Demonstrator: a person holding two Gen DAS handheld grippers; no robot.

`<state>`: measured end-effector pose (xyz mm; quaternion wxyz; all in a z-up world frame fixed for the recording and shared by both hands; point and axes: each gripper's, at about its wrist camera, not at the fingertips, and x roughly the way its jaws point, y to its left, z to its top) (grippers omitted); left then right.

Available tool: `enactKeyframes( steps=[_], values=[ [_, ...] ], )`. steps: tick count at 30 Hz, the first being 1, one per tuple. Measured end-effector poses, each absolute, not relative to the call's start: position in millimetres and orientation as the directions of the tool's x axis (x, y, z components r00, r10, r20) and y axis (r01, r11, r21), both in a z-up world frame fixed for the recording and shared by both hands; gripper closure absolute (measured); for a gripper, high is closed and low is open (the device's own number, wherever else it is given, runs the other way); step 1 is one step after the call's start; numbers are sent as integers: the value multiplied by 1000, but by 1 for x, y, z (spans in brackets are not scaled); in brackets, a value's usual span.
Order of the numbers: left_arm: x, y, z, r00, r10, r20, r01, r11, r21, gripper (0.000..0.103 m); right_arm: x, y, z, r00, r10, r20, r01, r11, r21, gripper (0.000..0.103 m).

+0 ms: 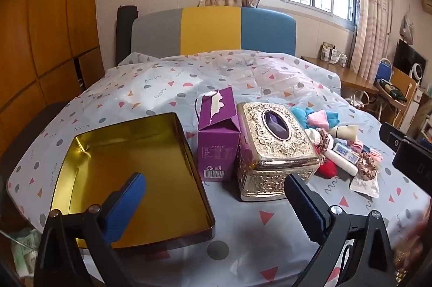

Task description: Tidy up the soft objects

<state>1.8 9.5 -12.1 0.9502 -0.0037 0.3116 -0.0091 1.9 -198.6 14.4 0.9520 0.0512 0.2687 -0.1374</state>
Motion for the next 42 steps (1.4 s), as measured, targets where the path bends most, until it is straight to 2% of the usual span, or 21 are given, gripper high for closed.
enactKeyframes(
  steps=[24,42],
  values=[
    [5,28,-19,794,-30,-608,3,999,-46,0,8,-191,-9,809,-191,-556,229,974,-3,0],
    [3,24,-18,794,-19,-608,7,1000,-22,0,8,-200,-9,808,-196,-555,239,971,6,0]
  ],
)
